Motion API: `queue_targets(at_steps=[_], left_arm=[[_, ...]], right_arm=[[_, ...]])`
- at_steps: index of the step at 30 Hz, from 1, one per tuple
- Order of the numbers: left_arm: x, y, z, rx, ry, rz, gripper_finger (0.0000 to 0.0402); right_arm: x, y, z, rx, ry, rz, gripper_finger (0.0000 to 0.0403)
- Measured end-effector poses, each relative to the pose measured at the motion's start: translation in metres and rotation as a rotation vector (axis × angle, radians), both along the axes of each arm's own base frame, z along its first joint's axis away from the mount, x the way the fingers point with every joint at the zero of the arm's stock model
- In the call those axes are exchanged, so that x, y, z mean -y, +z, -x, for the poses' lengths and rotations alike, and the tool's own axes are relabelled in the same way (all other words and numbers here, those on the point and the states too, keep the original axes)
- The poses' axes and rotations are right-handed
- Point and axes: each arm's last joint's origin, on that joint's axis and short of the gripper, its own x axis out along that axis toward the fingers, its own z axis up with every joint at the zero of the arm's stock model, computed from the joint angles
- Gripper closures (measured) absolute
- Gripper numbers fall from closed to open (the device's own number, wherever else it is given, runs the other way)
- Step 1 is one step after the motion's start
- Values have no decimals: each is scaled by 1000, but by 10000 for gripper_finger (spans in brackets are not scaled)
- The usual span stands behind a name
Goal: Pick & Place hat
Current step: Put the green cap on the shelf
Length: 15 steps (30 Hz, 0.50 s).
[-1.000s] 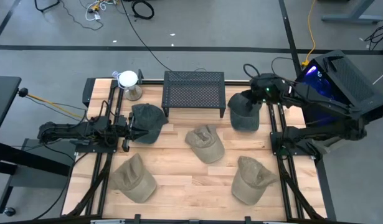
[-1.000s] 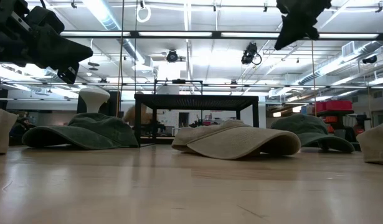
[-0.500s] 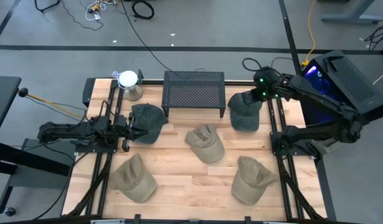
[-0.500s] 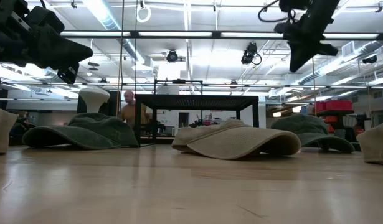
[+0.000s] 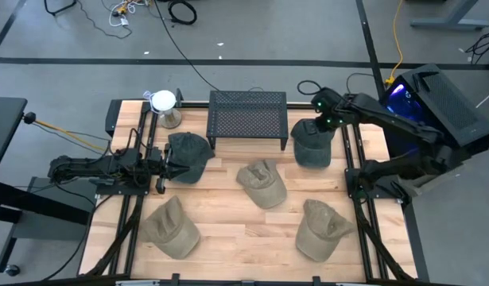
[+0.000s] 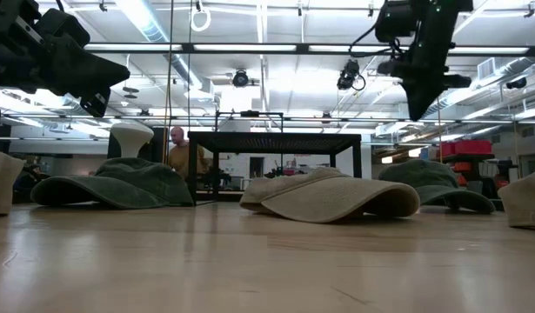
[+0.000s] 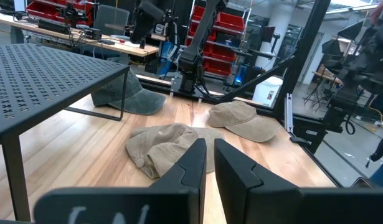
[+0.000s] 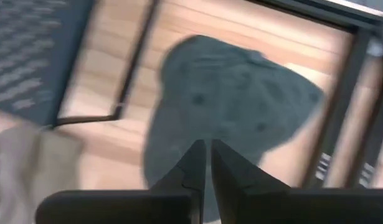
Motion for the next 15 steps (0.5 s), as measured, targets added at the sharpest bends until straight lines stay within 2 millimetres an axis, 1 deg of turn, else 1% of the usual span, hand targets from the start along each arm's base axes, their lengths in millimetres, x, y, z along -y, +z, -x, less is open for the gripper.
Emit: queue_targets(at_steps=[3, 6, 10, 15], left_arm=[[0, 0, 0, 0, 0, 0, 362], [0, 0, 0, 0, 1, 0, 362], [0, 0, 0, 0, 0, 0, 362], [0, 0, 0, 0, 0, 0, 362]], right_arm=[[1, -8, 2, -53, -82, -10, 367], [0, -18, 2, -65, -163, -43, 351], [0, -29, 2, -62, -276, -83, 318], [4, -34, -3, -41, -411, -82, 272]])
